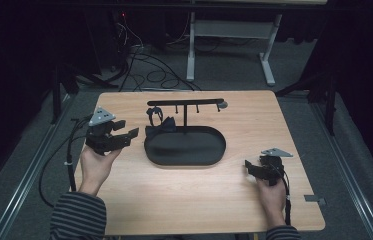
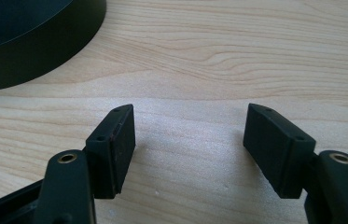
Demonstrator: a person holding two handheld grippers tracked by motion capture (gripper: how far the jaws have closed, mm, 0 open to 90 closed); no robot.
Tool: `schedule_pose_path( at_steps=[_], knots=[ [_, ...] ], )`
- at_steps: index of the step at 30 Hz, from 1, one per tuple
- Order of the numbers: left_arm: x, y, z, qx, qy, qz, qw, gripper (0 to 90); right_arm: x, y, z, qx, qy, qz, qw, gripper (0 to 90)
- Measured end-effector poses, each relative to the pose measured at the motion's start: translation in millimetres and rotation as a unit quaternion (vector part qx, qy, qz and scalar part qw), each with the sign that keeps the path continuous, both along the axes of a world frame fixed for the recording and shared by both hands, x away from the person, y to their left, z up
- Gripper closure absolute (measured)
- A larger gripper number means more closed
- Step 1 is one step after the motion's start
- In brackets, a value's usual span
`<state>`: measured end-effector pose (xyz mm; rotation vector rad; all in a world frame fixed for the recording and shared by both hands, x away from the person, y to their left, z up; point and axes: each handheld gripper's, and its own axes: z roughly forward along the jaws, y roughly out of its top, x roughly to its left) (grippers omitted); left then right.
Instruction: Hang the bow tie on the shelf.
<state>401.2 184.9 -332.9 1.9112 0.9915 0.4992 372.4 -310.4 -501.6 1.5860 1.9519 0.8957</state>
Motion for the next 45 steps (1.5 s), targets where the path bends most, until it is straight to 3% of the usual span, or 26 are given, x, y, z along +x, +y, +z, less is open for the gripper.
schedule_pose_path(
  at_steps=[29,45],
  knots=[
    [-19.9,18.3,-13.1,-0.016,-0.002,0.019,0.9997,43.3,0.0,0.1,0.0,0.000,0.000,0.000,1.0000,35.4],
    [-28.3,22.1,-25.0,-0.014,0.009,0.024,0.9996,43.2,-0.1,0.1,0.0,0.000,0.001,0.000,1.0000,35.4]
  ],
)
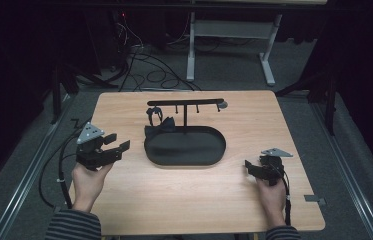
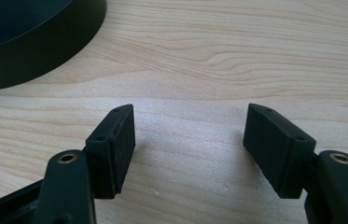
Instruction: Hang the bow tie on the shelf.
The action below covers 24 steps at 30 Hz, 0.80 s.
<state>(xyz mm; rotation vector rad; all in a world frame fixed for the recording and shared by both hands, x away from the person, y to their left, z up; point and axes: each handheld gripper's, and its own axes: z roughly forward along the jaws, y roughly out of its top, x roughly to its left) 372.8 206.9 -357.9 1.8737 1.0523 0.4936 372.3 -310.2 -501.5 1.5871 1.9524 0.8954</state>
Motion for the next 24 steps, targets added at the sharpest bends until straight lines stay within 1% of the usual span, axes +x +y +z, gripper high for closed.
schedule_pose_path(
  at_steps=[4,8,14,18,22,24],
  knots=[
    [-2.2,1.4,-3.5,0.000,0.001,0.002,1.0000,43.2,0.1,0.0,0.0,-0.001,-0.001,0.001,1.0000,35.4],
    [-4.7,3.7,-6.4,-0.006,0.004,0.005,1.0000,43.2,0.0,0.2,0.0,0.000,0.000,0.000,1.0000,35.4],
    [-7.6,6.2,-10.5,-0.004,0.009,0.007,0.9999,43.1,-0.1,0.4,0.0,-0.002,0.000,0.000,1.0000,35.4],
    [-9.4,8.3,-12.6,-0.010,0.010,0.010,0.9998,43.1,0.0,0.4,0.0,-0.001,0.000,0.000,1.0000,35.4],
    [-10.7,8.5,-16.0,-0.011,0.014,0.011,0.9998,43.0,0.0,0.3,0.0,-0.001,0.000,0.000,1.0000,35.4],
    [-11.3,8.4,-18.0,-0.007,0.018,0.010,0.9998,42.9,-0.1,0.4,0.0,-0.001,0.000,0.000,1.0000,35.4]
  ],
)
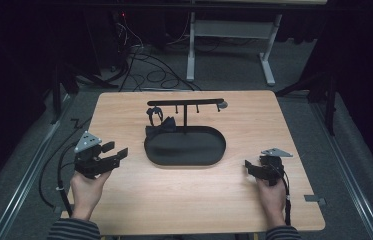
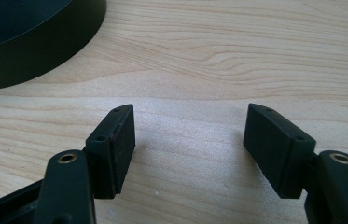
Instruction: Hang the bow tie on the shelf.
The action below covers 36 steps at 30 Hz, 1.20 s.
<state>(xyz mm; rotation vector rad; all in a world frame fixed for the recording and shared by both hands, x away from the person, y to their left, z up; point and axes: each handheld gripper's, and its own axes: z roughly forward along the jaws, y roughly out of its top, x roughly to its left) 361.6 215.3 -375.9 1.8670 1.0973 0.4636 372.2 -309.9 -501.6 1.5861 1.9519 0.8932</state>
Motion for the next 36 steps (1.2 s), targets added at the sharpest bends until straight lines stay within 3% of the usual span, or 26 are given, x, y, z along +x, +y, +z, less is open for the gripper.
schedule_pose_path(
  at_steps=[19,36],
  knots=[
    [-9.8,10.3,-19.5,-0.012,0.019,0.014,0.9997,42.5,0.0,0.0,0.0,-0.001,0.000,0.000,1.0000,35.3],
    [-11.4,13.9,-33.6,-0.007,0.037,0.019,0.9991,42.5,0.1,0.1,-0.1,-0.003,-0.001,0.002,1.0000,35.3]
  ],
)
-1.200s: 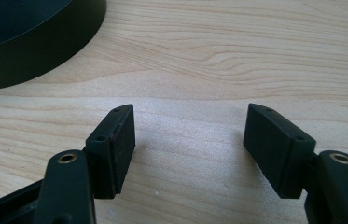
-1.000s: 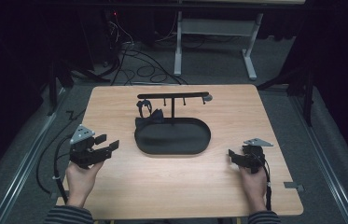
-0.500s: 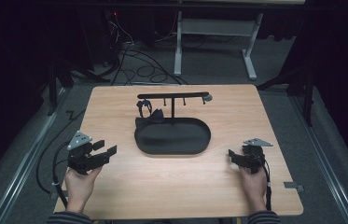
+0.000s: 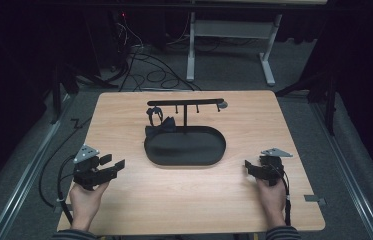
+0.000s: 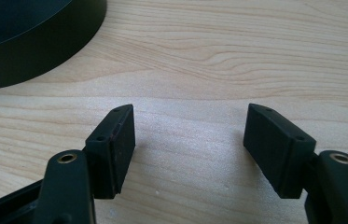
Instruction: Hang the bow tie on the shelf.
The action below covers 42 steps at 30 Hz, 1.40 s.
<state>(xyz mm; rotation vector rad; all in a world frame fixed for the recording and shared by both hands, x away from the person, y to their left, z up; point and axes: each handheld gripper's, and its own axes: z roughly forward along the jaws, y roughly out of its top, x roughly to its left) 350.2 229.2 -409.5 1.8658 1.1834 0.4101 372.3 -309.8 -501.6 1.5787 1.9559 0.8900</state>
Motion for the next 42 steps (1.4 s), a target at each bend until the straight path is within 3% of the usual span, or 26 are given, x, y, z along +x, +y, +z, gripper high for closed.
schedule_pose_path(
  at_steps=[9,26,42],
  knots=[
    [0.5,-1.6,-7.2,0.003,0.009,0.001,1.0000,42.4,0.0,0.0,0.0,0.000,0.000,0.000,1.0000,35.3],
    [4.1,-5.4,-22.3,-0.017,0.028,0.002,0.9995,42.5,0.0,0.0,0.0,0.001,0.000,-0.001,1.0000,35.3],
    [8.5,-8.5,-36.4,-0.019,0.045,0.004,0.9988,42.6,-0.1,-0.1,0.0,0.001,0.000,-0.001,1.0000,35.3]
  ],
)
